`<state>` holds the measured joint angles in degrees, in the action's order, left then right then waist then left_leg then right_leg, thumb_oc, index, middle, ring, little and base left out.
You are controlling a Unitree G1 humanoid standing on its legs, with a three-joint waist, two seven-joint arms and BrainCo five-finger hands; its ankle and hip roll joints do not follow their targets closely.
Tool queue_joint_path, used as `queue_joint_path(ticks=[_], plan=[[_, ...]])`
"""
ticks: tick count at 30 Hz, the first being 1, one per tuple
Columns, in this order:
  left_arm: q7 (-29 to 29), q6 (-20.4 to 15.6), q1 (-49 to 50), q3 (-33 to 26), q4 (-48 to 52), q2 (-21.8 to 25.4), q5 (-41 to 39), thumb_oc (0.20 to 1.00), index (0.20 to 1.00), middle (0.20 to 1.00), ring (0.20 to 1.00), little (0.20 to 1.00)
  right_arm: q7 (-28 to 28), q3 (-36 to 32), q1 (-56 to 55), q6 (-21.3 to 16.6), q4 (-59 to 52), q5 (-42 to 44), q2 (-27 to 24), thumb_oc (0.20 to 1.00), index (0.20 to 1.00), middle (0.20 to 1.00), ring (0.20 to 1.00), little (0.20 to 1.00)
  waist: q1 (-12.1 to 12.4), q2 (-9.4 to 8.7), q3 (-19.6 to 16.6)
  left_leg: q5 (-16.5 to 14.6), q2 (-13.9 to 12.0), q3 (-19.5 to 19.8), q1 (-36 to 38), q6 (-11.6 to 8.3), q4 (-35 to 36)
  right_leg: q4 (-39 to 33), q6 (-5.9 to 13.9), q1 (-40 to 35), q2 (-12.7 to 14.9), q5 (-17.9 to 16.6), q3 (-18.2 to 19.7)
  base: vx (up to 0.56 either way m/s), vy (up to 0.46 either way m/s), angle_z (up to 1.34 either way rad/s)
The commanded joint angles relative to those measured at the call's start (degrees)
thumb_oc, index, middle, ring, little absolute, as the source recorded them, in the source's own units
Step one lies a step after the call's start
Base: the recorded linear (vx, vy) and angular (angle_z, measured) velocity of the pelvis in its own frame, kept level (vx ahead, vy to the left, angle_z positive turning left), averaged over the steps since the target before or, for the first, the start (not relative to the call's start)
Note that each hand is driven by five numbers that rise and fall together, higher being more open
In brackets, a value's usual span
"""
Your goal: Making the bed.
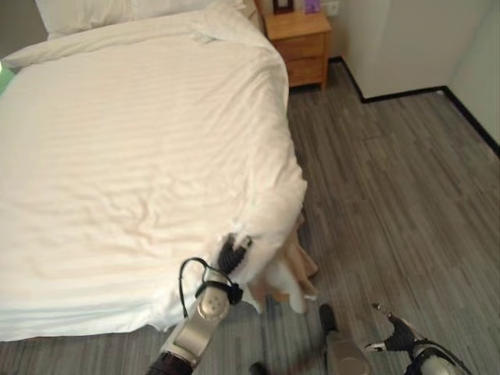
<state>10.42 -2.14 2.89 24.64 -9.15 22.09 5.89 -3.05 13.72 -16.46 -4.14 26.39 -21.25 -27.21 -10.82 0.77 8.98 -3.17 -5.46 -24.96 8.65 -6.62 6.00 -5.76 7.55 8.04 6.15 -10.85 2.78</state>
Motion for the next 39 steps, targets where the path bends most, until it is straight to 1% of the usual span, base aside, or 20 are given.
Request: queue_joint_path(ticks=[1,2,4,9,10,11,19,22,23,24,25,28,29,30,32,35,36,37,38,39], plan=[[-10.4,-4.4,-1.5,2.1,0.2,0.0,-8.6,0.583,0.583,0.583,0.583,0.583,-1.4,0.9,0.3,1.0,4.0,1.5,-0.4,1.0,1.0,1.0,1.0,1.0,-1.1,-0.44,-0.1,1.0,0.9,0.8,1.2,2.29,-1.0,1.0,2.76,-6.9,1.6,6.2,2.1,-0.03,0.033,-0.24],[-14.7,-3.9,-1.7,4.7,0.4,1.0,-10.2,1.0,1.0,1.0,1.0,1.0,-1.5,0.9,1.1,1.7,7.6,0.8,-0.2,1.0,1.0,1.0,1.0,1.0,-1.3,-0.44,-0.1,1.0,0.9,0.4,1.8,2.35,-1.0,1.0,2.68,-7.1,1.4,6.1,2.7,-0.01,0.055,-0.17],[-17.9,-3.6,-1.7,6.7,0.8,2.0,-10.6,1.0,1.0,1.0,1.0,1.0,-2.2,0.0,2.0,2.6,13.5,-0.2,0.2,1.0,1.0,1.0,1.0,1.0,-1.8,-0.31,-0.3,0.4,1.0,-0.2,2.8,2.62,-1.0,1.0,2.72,-7.7,1.2,6.3,3.4,0.01,0.044,-0.15],[-20.1,-2.9,-2.4,10.0,1.5,1.1,-15.8,1.0,1.0,1.0,1.0,1.0,-6.4,-1.9,7.8,4.8,34.0,2.2,3.6,1.0,1.0,1.0,1.0,1.0,-1.6,-0.25,-0.8,0.1,1.2,-0.4,3.7,3.02,-1.0,0.8,2.66,-8.6,1.3,6.5,3.5,0.0,0.011,-0.12],[-20.1,-2.9,-2.4,10.0,1.5,1.1,-15.8,1.0,1.0,1.0,1.0,1.0,-6.4,-1.9,7.8,4.8,34.1,2.2,3.7,1.0,1.0,1.0,1.0,1.0,-1.6,-0.25,-0.9,0.1,1.2,-0.5,3.6,3.01,-1.0,0.8,2.65,-8.5,1.3,6.5,3.5,-0.05,-0.016,0.01],[-21.1,-2.4,-3.2,11.6,2.2,0.5,-18.3,1.0,1.0,1.0,1.0,1.0,-7.7,-2.2,9.8,5.6,39.2,2.7,4.4,1.0,1.0,1.0,1.0,1.0,-1.3,-0.28,-0.9,0.1,1.3,-0.3,3.6,3.17,-1.0,0.8,2.64,-8.6,1.4,6.5,3.4,-0.03,-0.008,-0.01],[-25.4,1.3,-6.8,16.1,13.1,0.9,-40.8,1.0,1.0,1.0,1.0,1.0,-9.9,-1.8,13.6,6.7,43.5,0.8,2.4,1.0,1.0,1.0,1.0,1.0,-0.4,-0.73,-0.8,0.2,1.3,-0.3,3.6,3.38,-1.0,0.8,2.61,-8.7,1.6,6.5,3.2,-0.01,-0.002,0.0],[-23.9,0.3,-8.3,12.0,19.0,1.6,-47.3,1.0,1.0,1.0,1.0,1.0,-10.6,-1.4,13.5,6.5,39.8,-1.1,0.2,1.0,1.0,1.0,1.0,1.0,0.2,-1.21,-0.9,0.1,1.4,0.2,3.7,3.4,-1.0,0.8,2.66,-9.2,2.0,6.8,2.6,-0.01,-0.007,0.01],[-23.9,0.4,-8.3,11.9,19.1,1.7,-47.4,1.0,1.0,1.0,1.0,1.0,-10.6,-1.4,13.6,6.5,39.8,-1.1,0.2,1.0,1.0,1.0,1.0,1.0,0.3,-1.25,-1.0,0.3,1.3,0.1,3.5,3.33,-1.0,0.8,2.55,-9.0,1.9,6.6,2.7,-0.01,-0.021,0.07],[-22.7,-0.5,-8.3,9.1,20.7,1.8,-49.1,1.0,1.0,1.0,1.0,1.0,-10.7,-1.8,13.0,6.4,36.6,-1.6,-0.8,1.0,1.0,1.0,1.0,1.0,0.5,-1.46,-1.1,0.4,1.3,0.3,3.5,3.28,-1.0,0.8,2.58,-9.1,2.0,6.6,2.5,-0.01,-0.03,0.1],[-19.0,-3.3,-7.7,1.4,22.0,1.5,-50.4,1.0,1.0,1.0,1.0,1.0,-10.6,-2.9,10.6,6.3,24.5,-4.1,-4.3,1.0,1.0,1.0,1.0,1.0,0.9,-2.0,-1.3,0.5,1.3,0.7,3.4,3.13,-1.0,0.8,2.56,-9.3,2.2,6.6,1.9,0.02,-0.019,0.1],[-10.3,-8.9,-6.9,-16.8,22.2,4.1,-39.3,1.0,1.0,1.0,1.0,1.0,-10.5,-9.8,6.3,5.9,5.0,-7.5,-10.0,1.0,1.0,1.0,1.0,1.0,2.0,-2.75,-1.9,0.3,1.1,1.5,3.6,2.77,-1.0,0.8,2.69,-10.3,2.6,7.2,0.7,0.04,-0.007,0.13],[-7.1,-9.7,-5.9,-20.5,20.6,2.8,-38.6,1.0,1.0,1.0,1.0,1.0,-10.4,-12.0,5.5,6.1,0.4,-8.2,-11.1,0.598,0.598,0.598,0.598,0.598,2.1,-2.76,-2.0,0.4,1.1,1.9,3.6,2.71,-1.0,0.8,2.63,-10.7,2.7,7.4,0.2,0.02,-0.011,0.34],[0.1,-10.0,-5.3,-29.8,16.8,3.6,-32.0,1.0,1.0,1.0,1.0,1.0,-10.8,-15.5,6.1,6.0,-7.2,-8.9,-11.9,0.2,0.2,0.2,0.2,0.2,3.0,-2.85,-2.4,0.6,0.9,2.3,3.3,2.55,-1.0,0.8,2.29,-10.9,2.8,7.3,-0.4,0.03,-0.001,0.35],[4.8,-10.2,-3.5,-36.9,13.3,4.7,-25.4,1.0,1.0,1.0,1.0,1.0,-11.3,-18.0,7.9,4.4,-13.5,-8.4,-11.4,0.2,0.2,0.2,0.2,0.2,4.1,-2.66,-2.5,0.4,0.8,3.0,3.4,2.52,-1.0,0.8,2.06,-11.5,3.0,7.9,-1.2,0.03,0.005,0.2],[9.7,-9.1,-1.9,-40.9,7.8,4.2,-20.0,1.0,1.0,1.0,1.0,1.0,-11.6,-16.8,12.3,2.7,-17.7,-5.4,-8.9,0.2,0.2,0.2,0.2,0.2,5.7,-2.63,-2.4,0.8,0.9,4.2,3.0,2.47,-1.0,0.8,1.62,-12.1,3.2,8.1,-2.4,0.01,-0.004,0.2],[10.7,-8.3,-1.1,-42.3,6.1,6.2,-16.7,1.0,1.0,1.0,1.0,1.0,-11.7,-16.4,14.0,2.2,-19.3,-3.3,-8.2,0.2,0.2,0.2,0.2,0.2,6.3,-2.45,-2.3,0.9,0.9,4.6,2.9,2.44,-1.0,0.8,1.5,-12.3,3.2,8.2,-2.8,-0.02,-0.015,0.27],[10.7,-8.3,-1.2,-42.4,6.0,6.3,-16.7,1.0,1.0,1.0,1.0,1.0,-11.7,-16.4,14.1,2.2,-19.3,-3.3,-8.1,0.2,0.2,0.2,0.2,0.2,6.3,-2.59,-2.3,1.3,0.8,4.6,2.7,2.42,-1.0,0.8,1.37,-12.0,3.2,8.0,-2.8,-0.02,-0.012,0.16],[11.5,-8.4,-0.5,-43.1,4.3,5.1,-18.6,1.0,1.0,1.0,1.0,1.0,-11.3,-14.7,16.3,1.5,-19.8,0.5,-6.4,0.2,0.2,0.2,0.2,0.2,7.1,-2.58,-2.2,1.4,0.8,5.0,2.5,2.4,-1.0,0.8,1.29,-12.3,3.3,8.0,-3.4,-0.01,-0.007,0.3],[12.5,-8.3,1.0,-44.5,0.7,4.3,-22.0,1.0,1.0,1.0,1.0,1.0,-10.6,-11.9,19.3,0.8,-20.5,7.6,-3.8,0.2,0.2,0.2,0.2,0.2,8.4,-2.4,-2.1,1.6,0.8,5.7,2.1,2.38,-1.0,0.8,1.08,-12.6,3.6,8.2,-4.3,0.02,0.009,0.36]])
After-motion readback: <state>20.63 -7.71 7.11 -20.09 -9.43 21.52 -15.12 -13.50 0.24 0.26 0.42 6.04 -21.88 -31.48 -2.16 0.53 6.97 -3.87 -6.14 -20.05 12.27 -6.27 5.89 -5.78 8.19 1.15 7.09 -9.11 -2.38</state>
